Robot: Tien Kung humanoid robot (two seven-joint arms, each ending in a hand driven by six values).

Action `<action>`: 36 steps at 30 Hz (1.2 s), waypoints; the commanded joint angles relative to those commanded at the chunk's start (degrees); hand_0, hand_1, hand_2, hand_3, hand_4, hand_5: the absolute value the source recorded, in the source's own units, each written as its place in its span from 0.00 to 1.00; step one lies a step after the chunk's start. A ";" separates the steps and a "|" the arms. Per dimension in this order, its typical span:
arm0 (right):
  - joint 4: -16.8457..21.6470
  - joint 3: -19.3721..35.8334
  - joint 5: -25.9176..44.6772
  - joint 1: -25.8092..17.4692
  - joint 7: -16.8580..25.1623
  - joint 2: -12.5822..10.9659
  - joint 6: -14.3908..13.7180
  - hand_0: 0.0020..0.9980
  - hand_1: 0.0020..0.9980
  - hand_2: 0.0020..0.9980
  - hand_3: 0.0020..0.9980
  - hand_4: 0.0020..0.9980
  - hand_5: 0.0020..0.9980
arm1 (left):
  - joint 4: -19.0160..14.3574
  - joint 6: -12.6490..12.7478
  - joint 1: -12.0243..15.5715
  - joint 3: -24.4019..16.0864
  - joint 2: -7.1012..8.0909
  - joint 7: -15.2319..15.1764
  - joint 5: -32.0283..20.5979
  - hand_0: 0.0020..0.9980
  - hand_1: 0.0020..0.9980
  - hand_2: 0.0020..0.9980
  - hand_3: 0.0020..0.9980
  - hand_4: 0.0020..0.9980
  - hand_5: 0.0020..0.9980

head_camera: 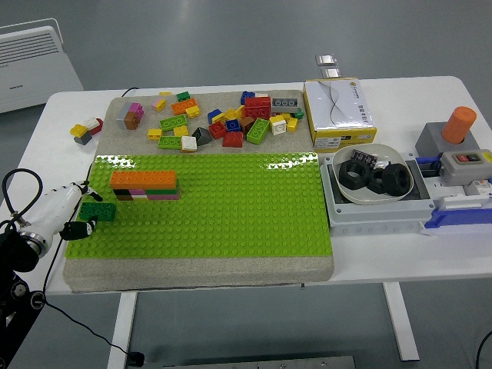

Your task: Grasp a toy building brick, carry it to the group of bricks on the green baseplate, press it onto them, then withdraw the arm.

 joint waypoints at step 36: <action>0.00 -1.63 1.56 0.34 0.07 -0.37 -0.08 0.67 0.67 0.65 0.75 0.89 1.00 | 4.24 -0.39 -2.58 0.61 0.53 -1.50 -2.77 0.96 0.95 0.94 0.50 0.60 0.00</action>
